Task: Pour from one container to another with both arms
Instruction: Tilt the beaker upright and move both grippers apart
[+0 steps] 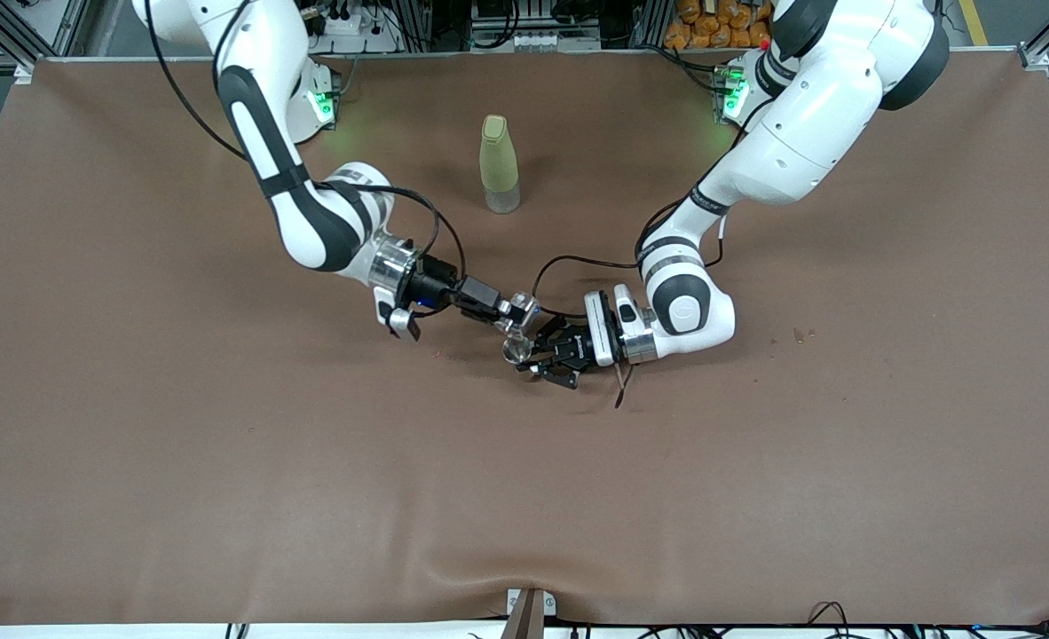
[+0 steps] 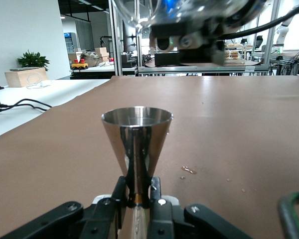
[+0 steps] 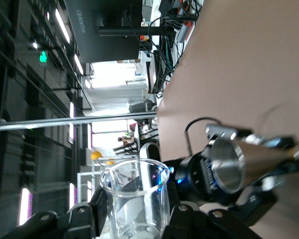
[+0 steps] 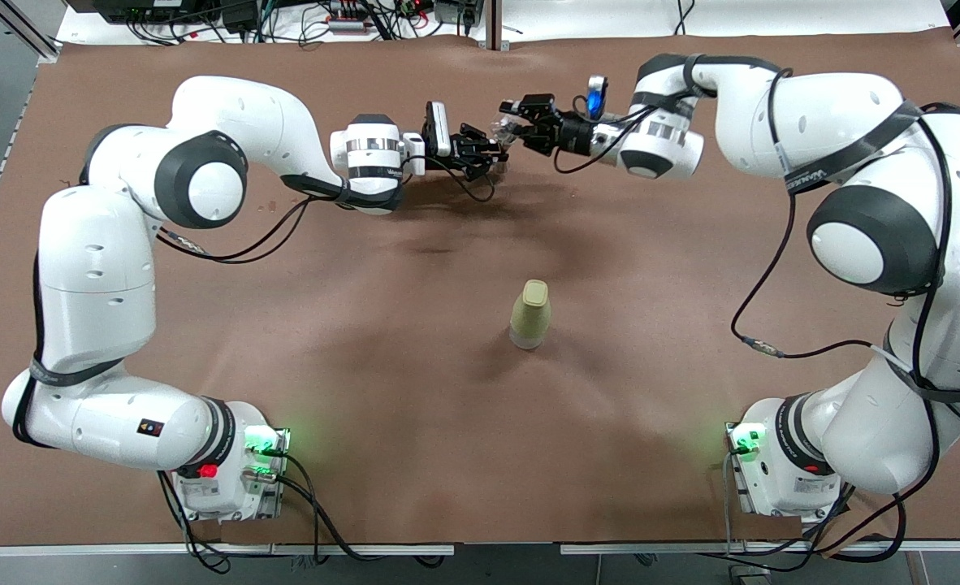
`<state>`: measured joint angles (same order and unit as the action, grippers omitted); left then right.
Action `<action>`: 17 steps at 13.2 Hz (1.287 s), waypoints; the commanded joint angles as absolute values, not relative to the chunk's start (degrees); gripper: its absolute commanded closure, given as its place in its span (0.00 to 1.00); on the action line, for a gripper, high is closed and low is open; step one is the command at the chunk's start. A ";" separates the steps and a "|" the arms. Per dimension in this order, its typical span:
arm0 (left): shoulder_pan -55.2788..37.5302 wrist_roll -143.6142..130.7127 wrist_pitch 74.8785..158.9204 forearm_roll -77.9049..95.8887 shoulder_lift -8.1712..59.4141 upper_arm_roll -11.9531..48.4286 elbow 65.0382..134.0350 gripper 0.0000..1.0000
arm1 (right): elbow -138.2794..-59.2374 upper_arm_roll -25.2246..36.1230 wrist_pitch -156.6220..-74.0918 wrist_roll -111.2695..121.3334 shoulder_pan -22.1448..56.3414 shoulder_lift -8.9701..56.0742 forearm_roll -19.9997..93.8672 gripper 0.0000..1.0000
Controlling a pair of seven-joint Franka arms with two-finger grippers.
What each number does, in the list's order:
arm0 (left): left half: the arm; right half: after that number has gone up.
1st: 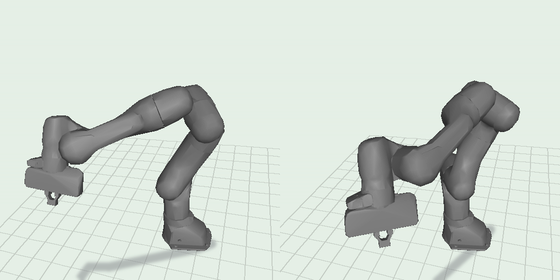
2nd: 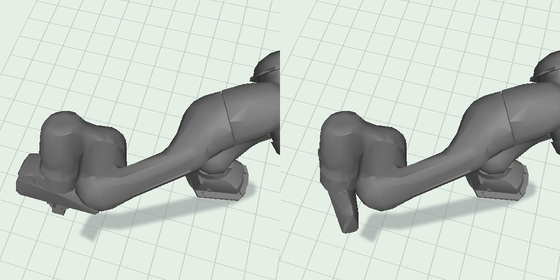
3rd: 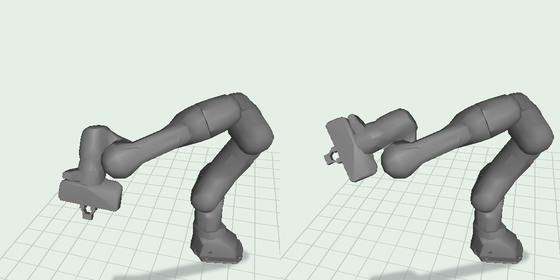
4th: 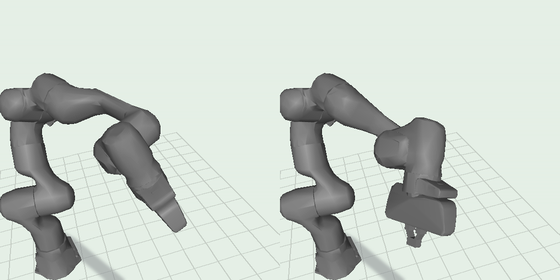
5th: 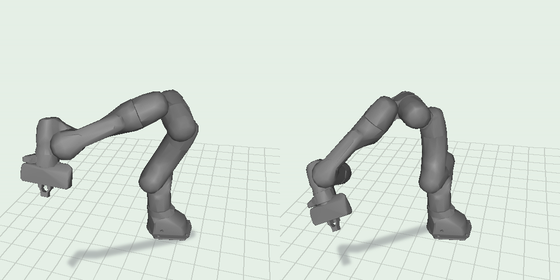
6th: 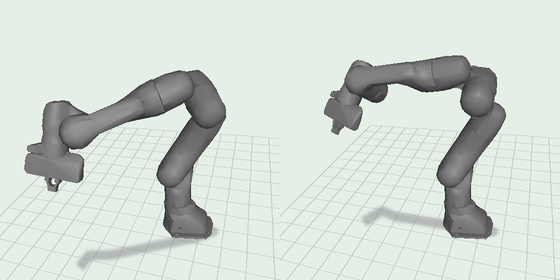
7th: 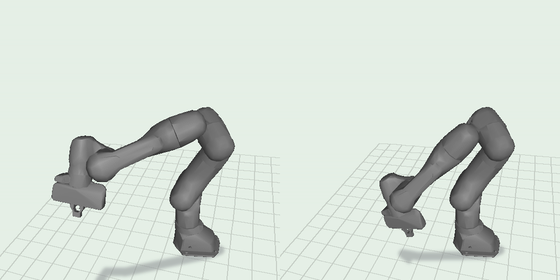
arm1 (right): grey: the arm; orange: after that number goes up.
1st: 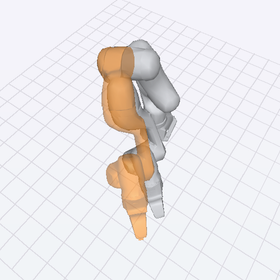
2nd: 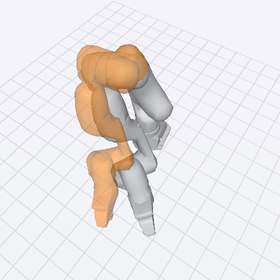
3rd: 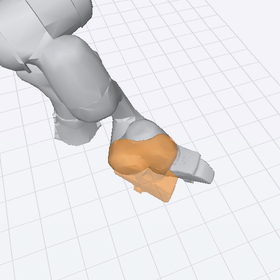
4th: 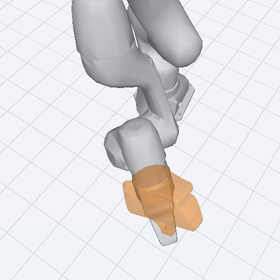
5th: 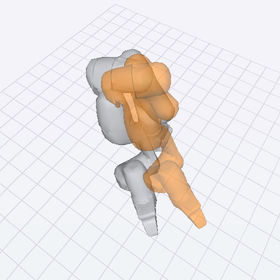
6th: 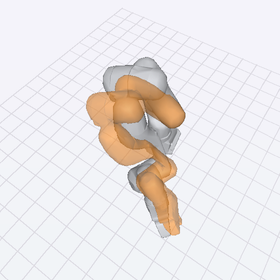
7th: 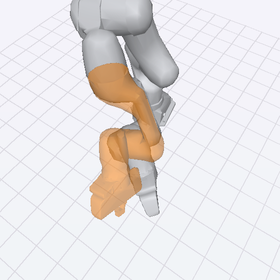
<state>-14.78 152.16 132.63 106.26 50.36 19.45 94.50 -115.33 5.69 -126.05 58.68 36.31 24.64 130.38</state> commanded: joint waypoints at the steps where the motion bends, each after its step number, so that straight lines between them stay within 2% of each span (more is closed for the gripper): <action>1: -13.36 151.61 132.36 107.93 48.34 19.78 95.80 1.00 | -114.96 5.27 -121.14 60.02 29.38 23.55 118.88 0.81; 5: -8.98 148.10 131.93 105.13 45.19 19.86 99.30 1.00 | -114.61 5.19 -105.50 68.79 15.23 25.22 101.46 0.81; 8: -4.24 147.66 129.65 99.42 43.16 20.04 102.38 1.00 | -113.64 5.10 -102.32 79.34 7.32 27.76 89.34 0.81; 10: 0.50 145.82 124.83 94.68 42.63 20.04 104.05 1.00 | -112.33 5.19 -95.57 86.09 2.66 30.92 84.75 0.81; 13: 7.18 143.00 119.37 88.17 39.74 20.04 107.48 1.00 | -107.42 5.19 -92.65 96.23 -3.59 35.93 74.31 0.80; 17: 18.52 141.15 110.68 76.93 38.06 19.95 109.68 1.00 | -101.61 5.19 -88.51 105.87 -10.44 38.40 64.80 0.80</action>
<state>14.04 141.87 114.30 80.74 40.57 19.34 106.72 -105.51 6.36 -90.33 101.18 -7.06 36.81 69.03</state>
